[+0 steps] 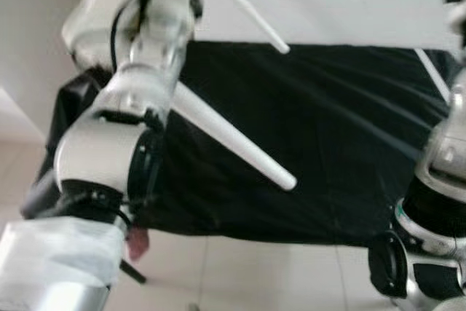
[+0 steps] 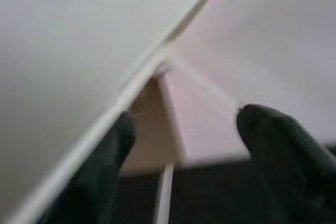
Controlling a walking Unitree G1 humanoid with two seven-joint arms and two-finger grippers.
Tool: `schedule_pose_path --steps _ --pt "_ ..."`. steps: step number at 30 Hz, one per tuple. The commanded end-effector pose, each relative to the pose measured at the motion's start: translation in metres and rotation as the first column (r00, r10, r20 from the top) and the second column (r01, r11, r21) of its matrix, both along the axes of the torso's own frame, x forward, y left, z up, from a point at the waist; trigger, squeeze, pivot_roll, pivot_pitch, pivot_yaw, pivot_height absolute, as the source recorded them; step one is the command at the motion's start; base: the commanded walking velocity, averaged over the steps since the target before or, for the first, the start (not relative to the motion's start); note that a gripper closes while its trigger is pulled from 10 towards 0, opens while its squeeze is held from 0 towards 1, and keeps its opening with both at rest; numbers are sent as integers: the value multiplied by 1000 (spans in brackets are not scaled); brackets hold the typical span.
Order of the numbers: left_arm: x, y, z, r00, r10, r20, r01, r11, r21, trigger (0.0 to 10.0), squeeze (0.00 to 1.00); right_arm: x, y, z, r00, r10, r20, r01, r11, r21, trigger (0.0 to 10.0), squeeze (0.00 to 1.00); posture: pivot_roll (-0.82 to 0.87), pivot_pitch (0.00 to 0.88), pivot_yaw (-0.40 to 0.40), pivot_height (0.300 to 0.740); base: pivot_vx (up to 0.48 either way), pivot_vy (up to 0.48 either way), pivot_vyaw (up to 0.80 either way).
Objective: Building children table
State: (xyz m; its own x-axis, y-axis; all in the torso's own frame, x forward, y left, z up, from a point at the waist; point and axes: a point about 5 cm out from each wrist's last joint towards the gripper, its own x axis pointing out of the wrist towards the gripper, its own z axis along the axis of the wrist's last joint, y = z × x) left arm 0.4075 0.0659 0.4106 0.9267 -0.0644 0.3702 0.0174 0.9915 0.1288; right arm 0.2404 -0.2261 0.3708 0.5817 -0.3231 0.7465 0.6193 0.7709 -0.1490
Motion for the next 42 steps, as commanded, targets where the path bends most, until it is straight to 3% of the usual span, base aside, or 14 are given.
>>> schedule_pose_path --steps 1,6,13,14,15,19,20,21,22,37,39,40,41,42 --pt "-12 -4 24 993 88 75 -75 985 -154 10000 0 -13 -53 -45 980 -188 -69 200 931 304 0 0 -68 0 57 740 0 0 0" --pt "-31 -93 -4 951 -309 -30 308 951 -39 10000 0 -3 -67 -129 962 -86 -260 212 834 509 0 0 -64 0 64 740 0 0 0" --pt "-37 -128 -54 880 -450 -150 463 884 66 10000 0 4 -59 -146 958 -2 -286 160 832 531 0 0 -56 0 68 740 0 0 0" --pt "-40 -134 -66 858 -482 -177 502 860 94 10000 0 6 -55 -146 962 15 -274 141 828 543 706 0 -55 0 65 740 0 0 0" --pt "-42 -136 -75 832 -520 -193 541 838 75 10000 0 7 -53 -145 962 24 -271 133 829 543 10000 0 -48 0 63 740 0 0 0" --pt "-48 -137 -87 741 -631 -229 646 763 -11 10000 20 8 -49 -146 967 47 -252 102 831 547 10000 0 -42 0 57 740 0 0 0" --pt "-49 -137 -91 717 -655 -238 670 742 -22 10000 278 9 -48 -146 968 58 -243 89 828 553 10000 878 -42 0 57 740 0 0 0" --pt "-51 -136 -93 701 -670 -243 686 727 -26 10000 278 10 -48 -147 970 65 -235 80 827 557 10000 878 -40 0 56 740 0 0 0" --pt "-55 -136 -96 659 -715 -233 731 682 -27 10000 1000 10 -46 -146 970 75 -231 67 832 551 10000 1000 -38 0 54 740 0 0 0" --pt "-91 -131 -127 463 -857 -225 886 454 94 10000 1000 3 -36 -154 970 78 -230 52 859 509 10000 1000 -30 0 50 740 0 0 0" --pt "-103 -126 -139 381 -890 -252 925 368 97 10000 1000 -1 -34 -158 973 64 -223 55 871 488 10000 1000 -26 0 49 740 0 0 0" --pt "-109 -122 -144 342 -907 -247 940 328 96 10000 294 -2 -32 -161 971 81 -227 42 870 492 10000 39 -24 0 49 740 0 0 0" --pt "-114 -120 -146 319 -916 -242 948 305 95 10000 0 -3 -30 -164 969 94 -229 33 867 497 10000 0 -24 0 49 740 0 0 0" --pt "-125 -113 -153 248 -941 -230 969 235 82 10000 0 -4 -27 -171 963 121 -240 21 857 515 10000 0 -19 0 48 740 0 0 0"
